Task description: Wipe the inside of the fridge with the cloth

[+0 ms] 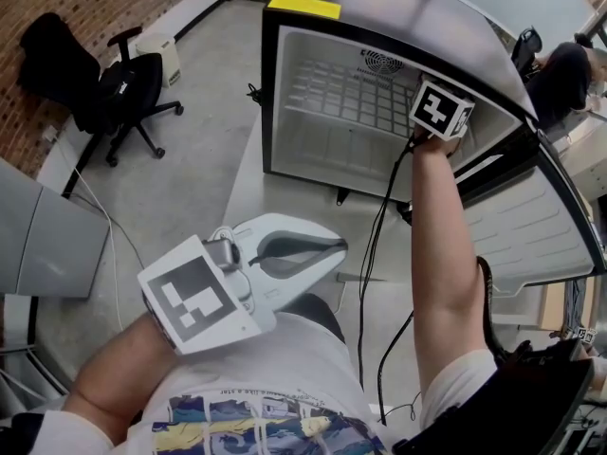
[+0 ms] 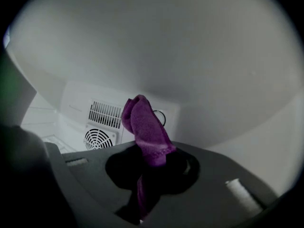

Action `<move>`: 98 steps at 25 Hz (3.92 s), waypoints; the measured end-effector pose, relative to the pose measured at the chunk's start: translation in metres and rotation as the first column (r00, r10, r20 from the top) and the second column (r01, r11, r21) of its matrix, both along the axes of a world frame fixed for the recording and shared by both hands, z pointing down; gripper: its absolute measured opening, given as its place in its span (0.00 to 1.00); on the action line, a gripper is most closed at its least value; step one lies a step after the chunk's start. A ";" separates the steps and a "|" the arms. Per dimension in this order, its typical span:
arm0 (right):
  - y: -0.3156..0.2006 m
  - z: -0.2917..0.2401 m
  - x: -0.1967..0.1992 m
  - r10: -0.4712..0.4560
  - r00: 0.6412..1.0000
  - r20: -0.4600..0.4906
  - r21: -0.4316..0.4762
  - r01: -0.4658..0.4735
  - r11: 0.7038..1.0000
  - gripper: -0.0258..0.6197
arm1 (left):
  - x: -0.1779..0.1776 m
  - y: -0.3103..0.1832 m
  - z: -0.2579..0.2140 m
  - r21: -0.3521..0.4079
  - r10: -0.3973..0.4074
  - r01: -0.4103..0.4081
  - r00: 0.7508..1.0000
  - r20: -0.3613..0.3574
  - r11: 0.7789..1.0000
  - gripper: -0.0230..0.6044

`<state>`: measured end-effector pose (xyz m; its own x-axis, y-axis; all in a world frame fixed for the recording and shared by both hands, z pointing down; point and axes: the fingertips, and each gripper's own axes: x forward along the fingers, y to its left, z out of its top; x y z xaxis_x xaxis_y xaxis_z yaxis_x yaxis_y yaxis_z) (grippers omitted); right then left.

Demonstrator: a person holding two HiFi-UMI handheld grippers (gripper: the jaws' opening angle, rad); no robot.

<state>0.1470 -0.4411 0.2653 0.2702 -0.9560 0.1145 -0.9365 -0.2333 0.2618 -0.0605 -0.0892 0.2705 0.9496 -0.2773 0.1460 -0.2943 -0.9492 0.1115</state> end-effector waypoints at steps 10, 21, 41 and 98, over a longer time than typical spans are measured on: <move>0.006 0.011 -0.001 0.045 0.997 0.061 0.014 -0.046 0.999 0.12 | -0.011 0.000 0.001 -0.027 -0.003 0.003 1.000 -0.016 1.000 0.04; 0.040 0.006 0.030 0.222 0.964 0.143 0.043 -0.230 0.972 0.12 | -0.020 0.010 -0.002 -0.033 0.032 -0.033 0.998 -0.046 0.999 0.04; 0.120 0.005 0.040 0.307 0.929 0.204 0.063 -0.326 0.943 0.12 | -0.035 0.038 -0.003 -0.048 0.110 -0.113 0.993 -0.050 0.992 0.05; 0.013 0.031 -0.232 -0.517 0.675 0.526 0.086 0.562 0.822 0.12 | -0.026 0.005 -0.011 -0.040 -0.070 0.070 0.998 -0.003 0.997 0.05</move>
